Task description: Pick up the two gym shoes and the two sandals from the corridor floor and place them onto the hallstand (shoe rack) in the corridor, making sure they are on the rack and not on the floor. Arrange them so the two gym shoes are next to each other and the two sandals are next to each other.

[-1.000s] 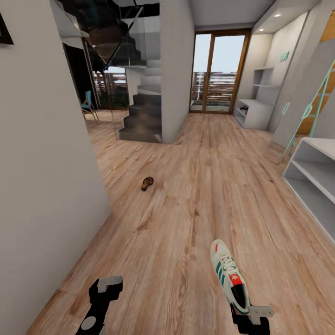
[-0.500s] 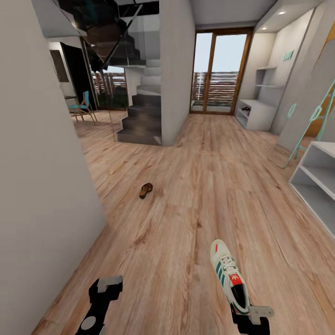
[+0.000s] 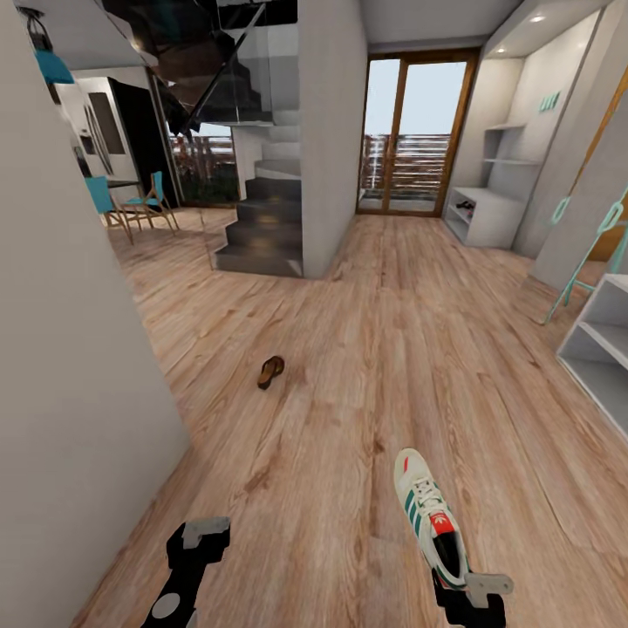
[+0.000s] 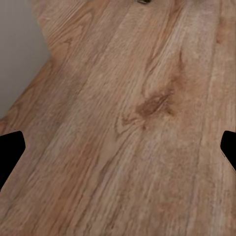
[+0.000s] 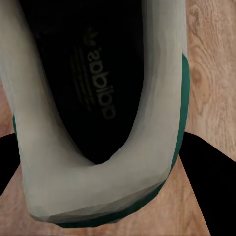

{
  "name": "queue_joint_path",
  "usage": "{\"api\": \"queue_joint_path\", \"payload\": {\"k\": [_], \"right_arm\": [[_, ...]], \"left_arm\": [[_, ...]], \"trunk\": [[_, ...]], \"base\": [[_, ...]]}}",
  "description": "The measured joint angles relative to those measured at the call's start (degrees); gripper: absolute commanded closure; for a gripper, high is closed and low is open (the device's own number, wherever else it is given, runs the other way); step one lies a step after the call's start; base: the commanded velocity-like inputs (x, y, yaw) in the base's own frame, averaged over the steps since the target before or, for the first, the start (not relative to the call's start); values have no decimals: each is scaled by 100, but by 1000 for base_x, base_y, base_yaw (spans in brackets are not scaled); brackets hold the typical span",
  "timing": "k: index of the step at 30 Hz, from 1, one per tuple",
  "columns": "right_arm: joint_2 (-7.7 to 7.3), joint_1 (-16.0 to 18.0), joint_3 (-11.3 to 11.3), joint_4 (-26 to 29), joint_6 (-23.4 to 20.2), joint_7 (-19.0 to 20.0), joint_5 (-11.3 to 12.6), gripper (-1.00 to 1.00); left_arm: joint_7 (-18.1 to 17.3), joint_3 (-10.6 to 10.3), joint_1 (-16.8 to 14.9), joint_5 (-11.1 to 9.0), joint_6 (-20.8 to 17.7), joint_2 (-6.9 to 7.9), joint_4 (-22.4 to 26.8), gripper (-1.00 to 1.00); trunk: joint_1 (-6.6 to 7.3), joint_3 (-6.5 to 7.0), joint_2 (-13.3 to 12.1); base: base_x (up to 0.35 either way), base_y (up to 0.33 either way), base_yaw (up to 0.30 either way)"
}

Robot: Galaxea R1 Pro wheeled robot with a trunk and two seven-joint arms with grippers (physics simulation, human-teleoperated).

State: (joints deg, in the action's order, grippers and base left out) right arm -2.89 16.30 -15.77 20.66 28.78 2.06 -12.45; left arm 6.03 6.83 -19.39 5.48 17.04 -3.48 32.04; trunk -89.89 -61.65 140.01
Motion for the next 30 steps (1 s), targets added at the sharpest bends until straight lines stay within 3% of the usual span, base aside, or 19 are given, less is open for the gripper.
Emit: {"api": "queue_joint_path", "payload": {"k": [11, 16, 22, 26, 30], "right_arm": [[5, 0, -31, 46, -1, -11, -6, 100], [-40, 11, -43, 826, -144, -15, -9, 100], [-47, 167, -56, 2096, -1256, -11, -10, 100], [-46, 528, -46, 2972, -2582, 13, 4, 100], [-40, 987, -37, 3360, -3441, 24, 13, 100]], "left_arm": [[0, 0, 0, 0, 0, -2, 3, -100], [-7, -7, 0, 4, -2, -7, -1, -100], [-9, -9, 0, 7, -4, -14, -1, -100], [-9, -9, -1, 8, -7, -4, 3, -100], [-9, -11, 0, 8, -8, 0, 0, -100]], "trunk": [[0, 8, 0], [0, 9, 0], [0, 9, 0], [0, 9, 0], [0, 9, 0]], "base": [[338, 0, 0], [338, 0, 0], [338, 0, 0], [338, 0, 0], [338, 0, 0]]}}
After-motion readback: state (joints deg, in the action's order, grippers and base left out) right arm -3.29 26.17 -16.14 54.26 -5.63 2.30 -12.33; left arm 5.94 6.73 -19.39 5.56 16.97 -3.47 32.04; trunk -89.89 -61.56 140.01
